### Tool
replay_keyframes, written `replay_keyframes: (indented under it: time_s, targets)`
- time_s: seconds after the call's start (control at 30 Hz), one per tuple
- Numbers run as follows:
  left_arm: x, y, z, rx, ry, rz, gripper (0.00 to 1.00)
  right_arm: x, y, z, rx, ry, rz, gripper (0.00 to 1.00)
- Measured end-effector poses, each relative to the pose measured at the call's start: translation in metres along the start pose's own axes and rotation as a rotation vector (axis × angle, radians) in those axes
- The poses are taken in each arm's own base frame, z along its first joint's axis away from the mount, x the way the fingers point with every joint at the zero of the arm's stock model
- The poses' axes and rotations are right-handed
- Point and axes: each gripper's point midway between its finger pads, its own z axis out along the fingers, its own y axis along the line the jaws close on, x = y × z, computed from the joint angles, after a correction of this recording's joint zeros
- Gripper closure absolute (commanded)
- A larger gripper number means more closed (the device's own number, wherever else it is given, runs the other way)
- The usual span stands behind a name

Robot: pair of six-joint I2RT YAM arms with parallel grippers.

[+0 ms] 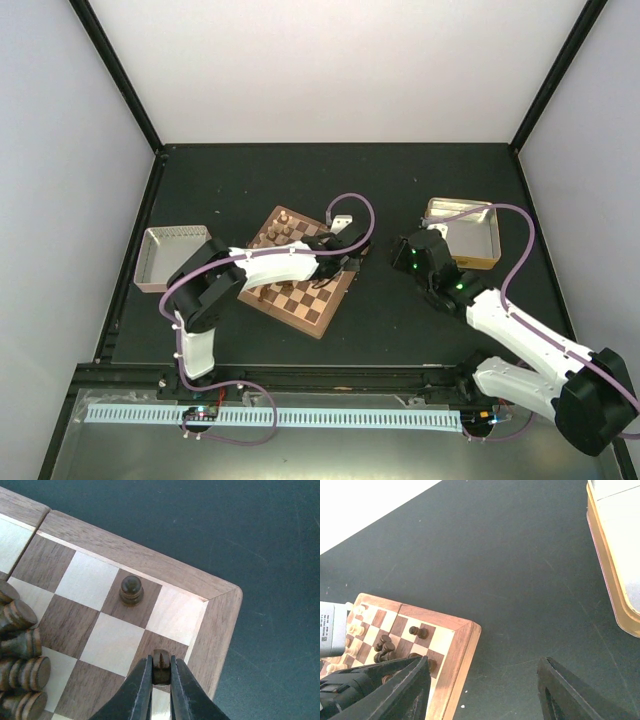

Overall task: Set up the chess pieces on the board
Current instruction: Place the chess piece on the chessboard.

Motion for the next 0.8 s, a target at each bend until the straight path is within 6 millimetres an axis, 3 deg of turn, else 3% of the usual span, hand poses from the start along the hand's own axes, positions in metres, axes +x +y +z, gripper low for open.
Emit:
replay_keyframes:
  time_s: [0.43, 0.8]
  targets:
    - [0.0028, 0.0018, 0.0018, -0.02, 0.003, 0.003, 0.74, 0.0026, -0.0012, 0.002, 0.005, 0.009, -0.003, 0.4]
    - [0.0057, -0.0043, -0.0027, 0.019, 0.032, 0.0, 0.5, -0.0018, 0.0013, -0.0027, -0.01, -0.007, 0.004, 0.4]
